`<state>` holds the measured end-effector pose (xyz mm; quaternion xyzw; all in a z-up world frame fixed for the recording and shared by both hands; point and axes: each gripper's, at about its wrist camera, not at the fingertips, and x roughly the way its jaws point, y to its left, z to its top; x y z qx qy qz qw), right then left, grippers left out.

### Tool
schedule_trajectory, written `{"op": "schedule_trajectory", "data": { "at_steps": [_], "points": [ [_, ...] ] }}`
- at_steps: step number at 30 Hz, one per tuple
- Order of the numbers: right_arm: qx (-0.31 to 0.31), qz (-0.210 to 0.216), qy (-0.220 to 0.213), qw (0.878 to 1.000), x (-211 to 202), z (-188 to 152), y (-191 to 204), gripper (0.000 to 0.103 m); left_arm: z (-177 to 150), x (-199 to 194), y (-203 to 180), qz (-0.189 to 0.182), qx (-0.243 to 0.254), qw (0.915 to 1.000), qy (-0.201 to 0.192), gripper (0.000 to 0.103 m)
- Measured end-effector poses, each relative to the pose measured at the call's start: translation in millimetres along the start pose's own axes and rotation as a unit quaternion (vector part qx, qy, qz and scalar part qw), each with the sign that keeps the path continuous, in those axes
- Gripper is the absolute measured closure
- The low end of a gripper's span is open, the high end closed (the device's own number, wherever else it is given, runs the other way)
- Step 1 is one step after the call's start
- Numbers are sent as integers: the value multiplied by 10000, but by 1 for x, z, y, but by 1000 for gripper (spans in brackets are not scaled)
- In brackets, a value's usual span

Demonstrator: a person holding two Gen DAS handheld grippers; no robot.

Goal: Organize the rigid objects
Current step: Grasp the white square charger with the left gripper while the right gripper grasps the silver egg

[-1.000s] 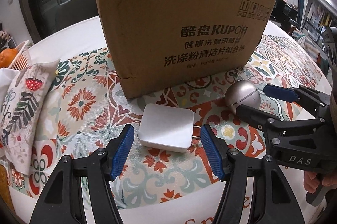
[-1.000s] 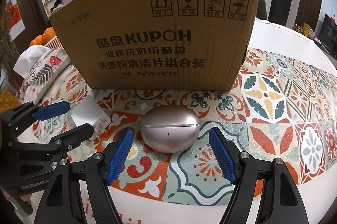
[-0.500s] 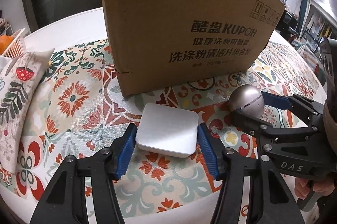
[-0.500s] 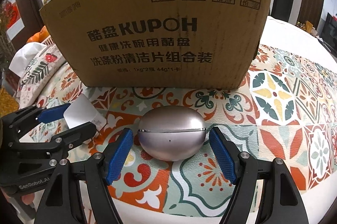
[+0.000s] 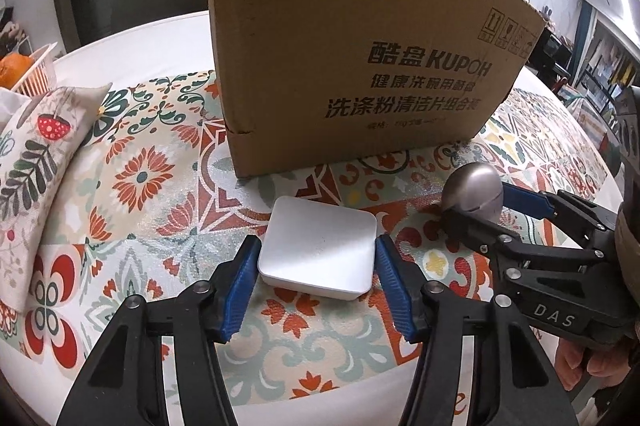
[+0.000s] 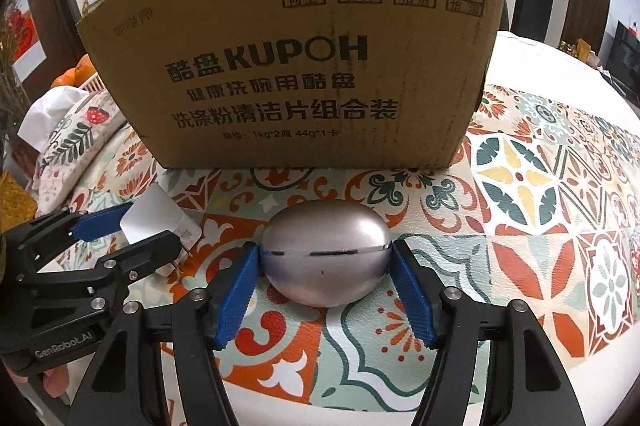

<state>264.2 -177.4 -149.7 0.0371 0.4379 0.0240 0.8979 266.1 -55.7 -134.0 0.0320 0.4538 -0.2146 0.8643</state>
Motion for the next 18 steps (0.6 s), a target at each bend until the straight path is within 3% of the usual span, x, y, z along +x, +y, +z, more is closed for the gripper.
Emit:
{"op": "schedule_trajectory", "data": {
  "at_steps": [18],
  "points": [
    [-43, -13, -378, 9993, -42, 3, 1, 37, 3, -40, -9, 105, -88, 9989, -459, 46]
  ]
}}
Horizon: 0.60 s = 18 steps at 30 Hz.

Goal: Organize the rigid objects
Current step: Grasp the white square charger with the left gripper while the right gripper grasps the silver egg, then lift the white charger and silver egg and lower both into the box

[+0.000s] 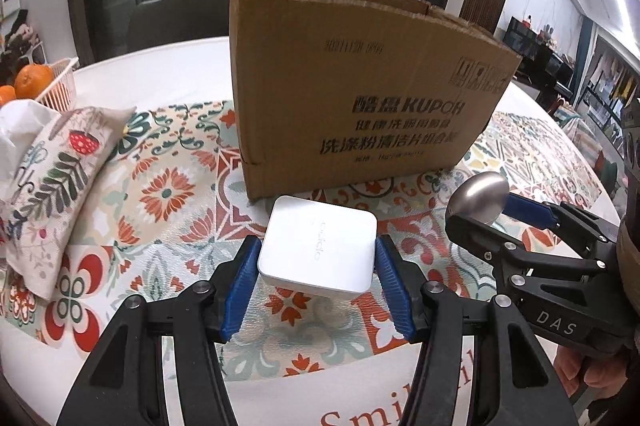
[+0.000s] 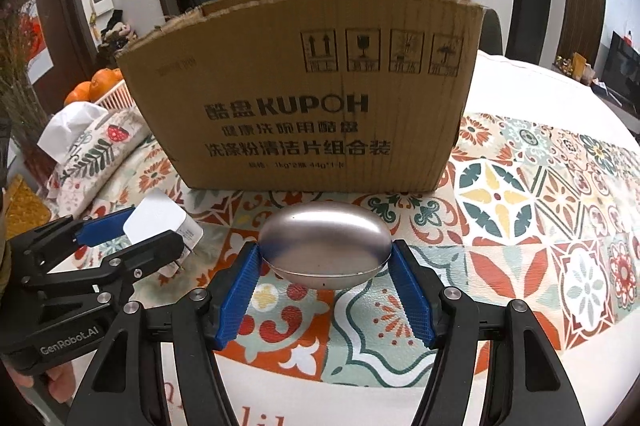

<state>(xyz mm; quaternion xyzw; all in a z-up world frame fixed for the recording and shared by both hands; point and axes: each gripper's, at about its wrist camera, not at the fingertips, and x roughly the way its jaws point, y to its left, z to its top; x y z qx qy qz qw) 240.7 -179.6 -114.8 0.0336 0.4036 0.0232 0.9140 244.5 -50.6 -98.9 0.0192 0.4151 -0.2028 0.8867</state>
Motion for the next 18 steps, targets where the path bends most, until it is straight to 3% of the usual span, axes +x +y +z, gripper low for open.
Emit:
{"op": "schedule_trajectory", "data": {
  "at_steps": [18],
  "points": [
    [0, -41, -680, 9977, -64, 10, -1, 37, 16, -56, -17, 131, 190, 9975, -670, 46]
  ]
}}
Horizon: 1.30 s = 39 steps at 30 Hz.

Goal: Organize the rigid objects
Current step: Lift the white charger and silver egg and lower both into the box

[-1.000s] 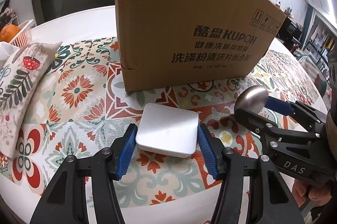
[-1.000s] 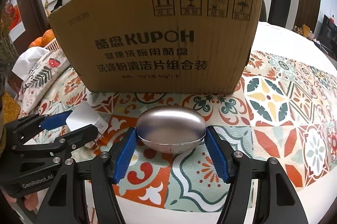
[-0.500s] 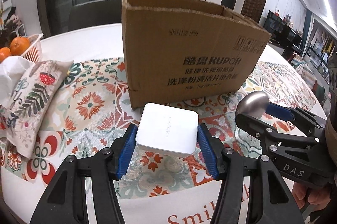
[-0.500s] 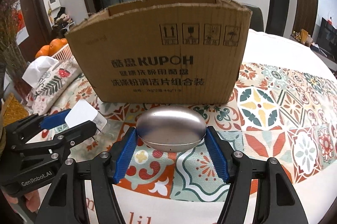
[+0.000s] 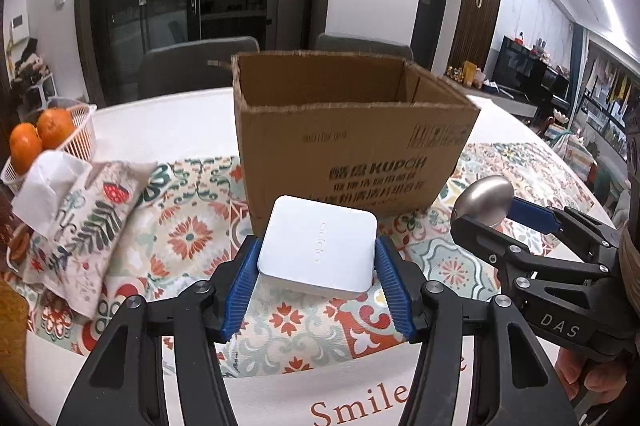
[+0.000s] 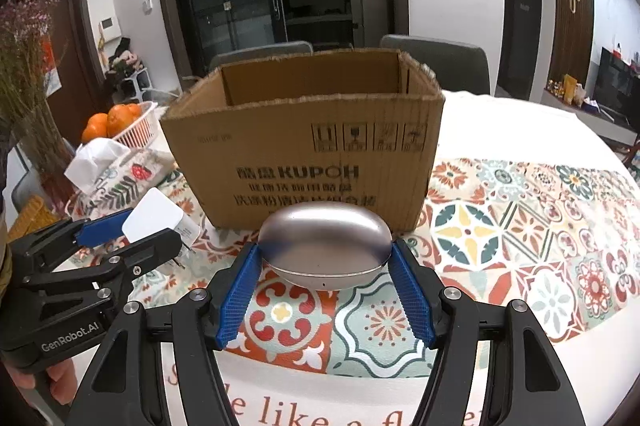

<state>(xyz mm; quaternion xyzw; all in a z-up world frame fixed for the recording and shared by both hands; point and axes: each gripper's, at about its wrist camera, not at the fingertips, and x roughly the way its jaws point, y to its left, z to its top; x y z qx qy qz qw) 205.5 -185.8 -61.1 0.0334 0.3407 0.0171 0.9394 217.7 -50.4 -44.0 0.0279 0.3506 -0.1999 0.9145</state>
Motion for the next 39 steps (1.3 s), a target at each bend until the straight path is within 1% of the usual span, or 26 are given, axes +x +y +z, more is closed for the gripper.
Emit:
{"op": "schedule_trajectory", "data": {
  "at_steps": [8, 12, 23, 33, 39],
  "points": [
    [-34, -40, -373, 9993, -24, 14, 5, 37, 15, -20, -3, 82, 72, 9993, -351, 46],
    [-65, -66, -581, 9983, -34, 27, 5, 37, 24, -28, -5, 138, 96, 9986, -495, 46],
    [-116, -73, -977, 9951, -56, 48, 9, 37, 53, -50, -8, 259, 218, 9951, -928, 46],
    [-98, -64, -1252, 9921, -64, 70, 7, 37, 81, -56, -12, 292, 284, 9920, -1192, 46],
    [-112, -56, -1321, 9912, -60, 87, 5, 37, 97, -50, -9, 273, 239, 9918, -1223, 46]
  ]
}}
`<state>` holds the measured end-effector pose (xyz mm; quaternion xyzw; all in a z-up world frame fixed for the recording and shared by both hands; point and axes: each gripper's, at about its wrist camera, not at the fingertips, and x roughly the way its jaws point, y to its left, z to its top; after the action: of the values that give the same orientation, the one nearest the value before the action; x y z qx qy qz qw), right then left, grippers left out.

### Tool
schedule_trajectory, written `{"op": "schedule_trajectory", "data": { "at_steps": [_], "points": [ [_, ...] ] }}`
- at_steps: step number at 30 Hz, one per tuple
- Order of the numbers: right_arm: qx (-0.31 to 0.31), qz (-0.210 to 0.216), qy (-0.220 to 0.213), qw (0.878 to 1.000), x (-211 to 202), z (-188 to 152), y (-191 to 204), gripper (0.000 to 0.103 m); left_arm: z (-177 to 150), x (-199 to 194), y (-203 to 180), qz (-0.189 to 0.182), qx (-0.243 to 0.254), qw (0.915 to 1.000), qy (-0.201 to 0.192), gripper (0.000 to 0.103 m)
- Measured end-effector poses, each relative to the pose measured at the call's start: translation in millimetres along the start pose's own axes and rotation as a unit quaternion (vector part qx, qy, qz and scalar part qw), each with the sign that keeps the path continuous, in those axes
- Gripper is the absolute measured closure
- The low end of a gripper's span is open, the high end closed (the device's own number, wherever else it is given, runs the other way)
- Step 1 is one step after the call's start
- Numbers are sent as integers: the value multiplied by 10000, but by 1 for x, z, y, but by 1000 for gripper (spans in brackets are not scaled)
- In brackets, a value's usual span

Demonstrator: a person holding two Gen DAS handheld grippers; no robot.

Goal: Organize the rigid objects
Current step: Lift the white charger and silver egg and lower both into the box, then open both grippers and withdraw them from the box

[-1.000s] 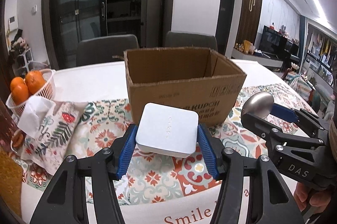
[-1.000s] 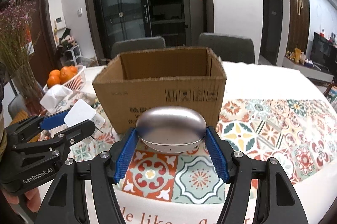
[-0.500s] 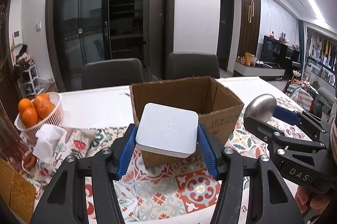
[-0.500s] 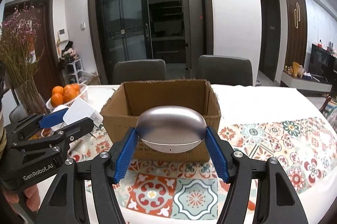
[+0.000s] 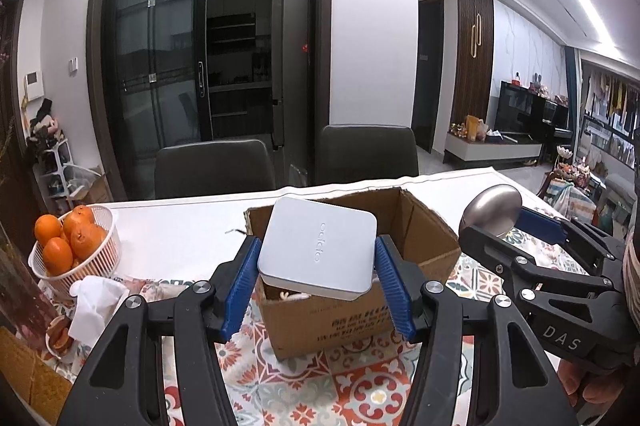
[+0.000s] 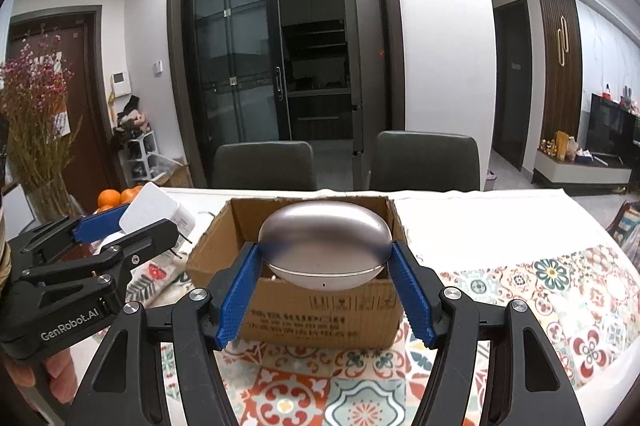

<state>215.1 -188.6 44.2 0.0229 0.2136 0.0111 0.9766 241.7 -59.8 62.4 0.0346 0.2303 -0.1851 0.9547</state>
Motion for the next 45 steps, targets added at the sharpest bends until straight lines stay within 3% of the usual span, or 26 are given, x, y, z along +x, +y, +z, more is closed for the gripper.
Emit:
{"op": "schedule_trajectory", "data": {
  "at_steps": [19, 45],
  "points": [
    [-119, -37, 174, 9998, 51, 28, -8, 37, 28, 57, 7, 82, 32, 9997, 210, 46],
    [-375, -172, 1034, 9938, 127, 17, -17, 37, 14, 137, 13, 186, 123, 9934, 1128, 46]
  ]
}}
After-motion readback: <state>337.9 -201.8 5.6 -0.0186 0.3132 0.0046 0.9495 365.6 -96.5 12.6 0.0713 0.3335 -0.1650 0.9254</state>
